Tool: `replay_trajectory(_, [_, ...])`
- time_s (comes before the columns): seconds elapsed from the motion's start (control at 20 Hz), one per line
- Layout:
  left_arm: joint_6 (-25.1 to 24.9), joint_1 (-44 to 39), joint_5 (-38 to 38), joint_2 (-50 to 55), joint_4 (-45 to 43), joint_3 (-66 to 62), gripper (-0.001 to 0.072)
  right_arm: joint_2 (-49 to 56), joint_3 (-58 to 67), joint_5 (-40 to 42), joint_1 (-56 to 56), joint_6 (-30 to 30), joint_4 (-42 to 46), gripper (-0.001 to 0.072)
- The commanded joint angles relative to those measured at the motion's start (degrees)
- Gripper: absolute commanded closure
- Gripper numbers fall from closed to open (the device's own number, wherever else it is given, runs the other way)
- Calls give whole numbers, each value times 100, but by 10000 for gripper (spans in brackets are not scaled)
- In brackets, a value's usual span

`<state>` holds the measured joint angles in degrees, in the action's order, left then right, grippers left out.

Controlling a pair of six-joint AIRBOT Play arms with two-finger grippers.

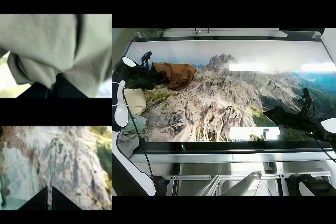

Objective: Fold the shirts.

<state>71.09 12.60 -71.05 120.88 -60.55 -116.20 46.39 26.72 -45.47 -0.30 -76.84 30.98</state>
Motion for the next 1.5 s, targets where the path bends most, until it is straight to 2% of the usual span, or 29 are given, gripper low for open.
replay_trajectory(0.0, [-332,-83,-1034,-835,1064,114,712,-2,17,-105,4,380,-42,681])
replay_trajectory(0.15, [-645,-496,-2107,-1899,3440,688,712,-7,68,-118,4,660,-44,681])
replay_trajectory(0.25, [-632,-988,-2312,-2553,4444,981,711,-46,212,-260,2,769,-42,681])
replay_trajectory(0.3, [-555,-1228,-2293,-2837,4623,1047,711,-92,317,-411,2,901,-37,681])
replay_trajectory(0.4, [-431,-1663,-2168,-3274,4470,946,711,-249,584,-809,0,964,-13,681])
replay_trajectory(0.55, [-343,-2164,-1488,-3829,3014,935,710,-592,883,-1102,0,960,-17,668])
replay_trajectory(0.6, [-260,-2291,-1281,-3919,2433,935,572,-697,916,-1099,-4,957,-17,541])
replay_trajectory(0.65, [-114,-2413,-1119,-3960,1902,935,383,-778,916,-1106,-39,931,-17,354])
replay_trajectory(0.8, [343,-2409,-1141,-3954,892,1071,378,-798,920,-1615,-494,647,28,159])
replay_trajectory(0.95, [479,-2020,-1486,-4159,758,2144,378,-695,920,-2514,-1394,319,658,158])
replay_trajectory(1.05, [199,-1698,-1493,-4503,761,3541,378,-695,909,-2721,-2072,144,1569,158])
replay_trajectory(1.15, [-31,-1445,-1058,-4743,826,4937,378,-533,879,-2680,-2747,33,2225,159])
replay_trajectory(1.3, [-431,-1392,94,-4699,1078,6389,377,365,741,-2614,-3099,243,2052,159])
replay_trajectory(1.45, [-798,-1484,439,-4096,1478,6830,377,1475,461,-2612,-2649,1001,1163,161])
